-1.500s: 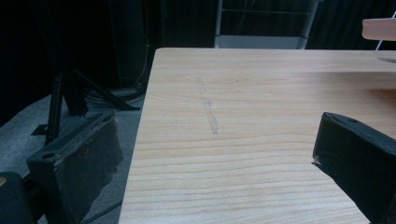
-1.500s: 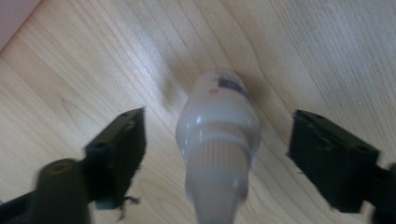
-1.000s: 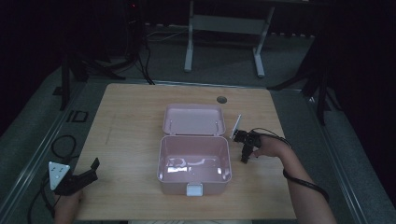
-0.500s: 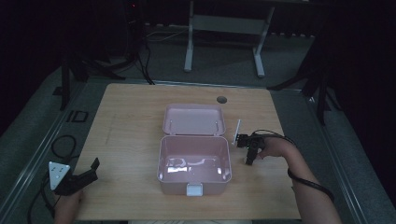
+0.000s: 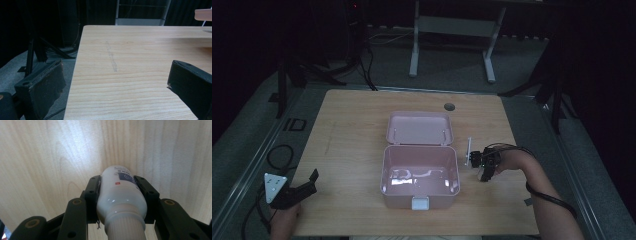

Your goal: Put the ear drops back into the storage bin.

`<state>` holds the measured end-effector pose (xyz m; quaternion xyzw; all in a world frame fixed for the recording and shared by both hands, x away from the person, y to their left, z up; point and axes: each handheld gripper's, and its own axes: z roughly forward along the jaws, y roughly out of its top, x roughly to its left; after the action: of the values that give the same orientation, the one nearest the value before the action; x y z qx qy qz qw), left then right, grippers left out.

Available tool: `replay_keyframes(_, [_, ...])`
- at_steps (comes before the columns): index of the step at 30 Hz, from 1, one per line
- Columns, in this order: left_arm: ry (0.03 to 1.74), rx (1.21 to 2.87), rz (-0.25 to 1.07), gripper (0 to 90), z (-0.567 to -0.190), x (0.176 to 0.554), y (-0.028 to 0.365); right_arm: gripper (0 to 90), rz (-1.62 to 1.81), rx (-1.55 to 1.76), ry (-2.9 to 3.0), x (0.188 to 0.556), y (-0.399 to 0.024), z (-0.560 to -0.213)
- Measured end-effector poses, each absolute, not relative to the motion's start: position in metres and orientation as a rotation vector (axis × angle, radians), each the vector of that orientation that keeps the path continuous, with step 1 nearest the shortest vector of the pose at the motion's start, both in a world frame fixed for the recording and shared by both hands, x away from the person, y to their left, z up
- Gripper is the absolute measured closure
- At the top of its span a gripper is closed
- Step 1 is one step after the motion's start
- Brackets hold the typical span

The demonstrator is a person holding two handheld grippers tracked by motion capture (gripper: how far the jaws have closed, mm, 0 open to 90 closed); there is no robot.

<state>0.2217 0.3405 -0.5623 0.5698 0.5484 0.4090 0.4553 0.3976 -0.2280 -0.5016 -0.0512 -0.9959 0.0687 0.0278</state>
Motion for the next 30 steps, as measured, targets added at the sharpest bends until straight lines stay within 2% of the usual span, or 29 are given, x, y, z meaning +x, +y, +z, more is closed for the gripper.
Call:
replay_keyframes(15, [1.355, 1.407, 1.011, 1.4, -0.562, 0.222, 0.340, 59.7, 0.230, 0.062, -3.092, 0.372, -0.227, -0.496])
replay_keyframes(30, [1.358, 1.407, 1.011, 1.4, -0.562, 0.222, 0.340, 59.7, 0.229, 0.095, -3.088, 0.359, -0.219, -0.491])
